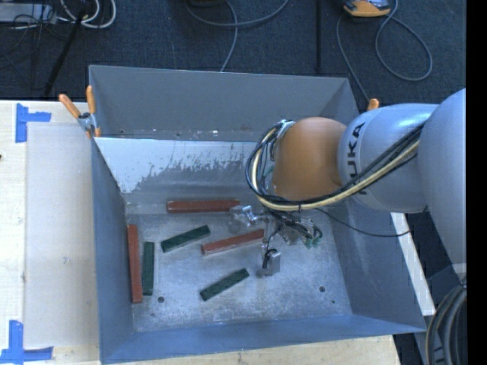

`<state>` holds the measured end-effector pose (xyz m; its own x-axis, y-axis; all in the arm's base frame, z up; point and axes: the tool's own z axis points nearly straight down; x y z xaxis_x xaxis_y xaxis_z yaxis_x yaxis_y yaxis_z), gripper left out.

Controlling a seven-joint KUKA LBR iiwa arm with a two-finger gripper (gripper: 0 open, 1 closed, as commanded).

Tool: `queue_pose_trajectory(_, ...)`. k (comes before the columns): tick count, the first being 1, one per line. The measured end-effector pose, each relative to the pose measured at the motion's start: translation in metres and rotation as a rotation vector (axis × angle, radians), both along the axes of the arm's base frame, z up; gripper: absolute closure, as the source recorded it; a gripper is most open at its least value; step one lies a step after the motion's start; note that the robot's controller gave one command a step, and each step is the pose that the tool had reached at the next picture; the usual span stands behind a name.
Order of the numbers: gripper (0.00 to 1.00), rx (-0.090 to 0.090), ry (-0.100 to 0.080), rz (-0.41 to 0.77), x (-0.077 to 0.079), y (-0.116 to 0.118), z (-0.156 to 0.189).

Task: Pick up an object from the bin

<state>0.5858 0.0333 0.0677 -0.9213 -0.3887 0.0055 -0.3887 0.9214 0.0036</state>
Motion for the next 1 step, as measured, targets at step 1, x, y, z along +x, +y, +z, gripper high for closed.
queue_pose_trajectory(1, 1.00, 0.000, -0.005, -0.003, 0.0017, -0.0008, 0.0021)
